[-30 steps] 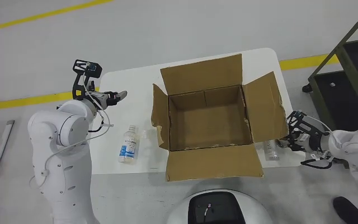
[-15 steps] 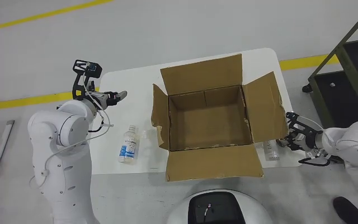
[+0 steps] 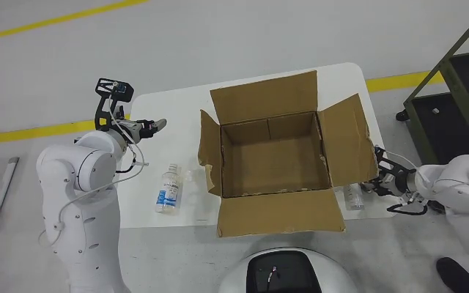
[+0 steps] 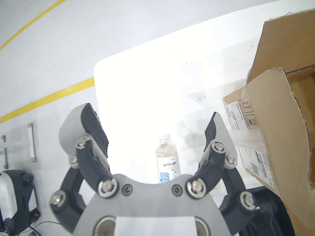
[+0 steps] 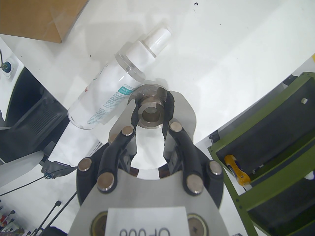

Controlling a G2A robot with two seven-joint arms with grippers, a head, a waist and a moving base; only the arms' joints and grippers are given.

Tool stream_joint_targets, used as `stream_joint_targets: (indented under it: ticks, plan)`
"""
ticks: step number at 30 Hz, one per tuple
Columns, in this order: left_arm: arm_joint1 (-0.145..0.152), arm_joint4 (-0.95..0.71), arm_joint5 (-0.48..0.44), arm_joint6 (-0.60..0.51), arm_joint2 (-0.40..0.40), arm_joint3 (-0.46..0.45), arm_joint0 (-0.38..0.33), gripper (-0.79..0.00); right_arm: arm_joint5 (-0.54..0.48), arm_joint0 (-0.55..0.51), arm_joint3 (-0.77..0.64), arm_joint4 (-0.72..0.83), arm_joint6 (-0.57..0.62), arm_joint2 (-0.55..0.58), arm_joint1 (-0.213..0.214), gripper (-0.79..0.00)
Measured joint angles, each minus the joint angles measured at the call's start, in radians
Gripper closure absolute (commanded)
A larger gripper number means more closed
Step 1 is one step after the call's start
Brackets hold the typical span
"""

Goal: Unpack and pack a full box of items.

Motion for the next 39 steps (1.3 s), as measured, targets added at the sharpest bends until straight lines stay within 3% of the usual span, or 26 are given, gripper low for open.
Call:
stream_joint_targets:
  ticks: [2,5,14,17,18,20,24,30,34,39]
  plan:
    - [0.0,0.0,0.0,0.0,0.0,0.0,0.0,-0.785,0.002,0.001,0.001,0.001,-0.003,-0.003,0.002,-0.283]
    - [0.0,0.0,0.0,0.0,0.0,0.0,0.0,-0.785,0.004,0.002,0.004,0.007,-0.004,-0.007,0.005,-0.336]
    - [0.0,0.0,0.0,0.0,0.0,0.0,0.0,-0.785,0.023,-0.006,-0.022,0.037,-0.033,0.022,0.017,-0.345]
    - [0.0,0.0,0.0,0.0,0.0,0.0,0.0,-0.785,0.042,-0.028,-0.053,0.06,-0.101,0.09,0.023,-0.305]
    - [0.0,0.0,0.0,0.0,0.0,0.0,0.0,-0.785,0.055,-0.044,-0.065,0.066,-0.144,0.127,0.025,-0.154]
    - [0.0,0.0,0.0,0.0,0.0,0.0,0.0,-0.785,0.078,-0.076,-0.084,0.067,-0.229,0.185,0.027,0.0]
    - [0.0,0.0,0.0,0.0,0.0,0.0,0.0,-0.785,0.172,-0.174,-0.122,0.08,-0.469,0.291,0.018,0.0]
    - [0.0,0.0,0.0,0.0,0.0,0.0,0.0,-0.785,0.325,-0.277,-0.178,0.252,-0.76,0.334,-0.009,0.0]
    - [0.0,0.0,0.0,0.0,0.0,0.0,0.0,-0.785,0.348,-0.293,-0.189,0.356,-0.808,0.325,-0.017,0.0]
    - [0.0,0.0,0.0,0.0,0.0,0.0,0.0,-0.785,0.347,-0.292,-0.189,0.341,-0.806,0.325,-0.017,0.0]
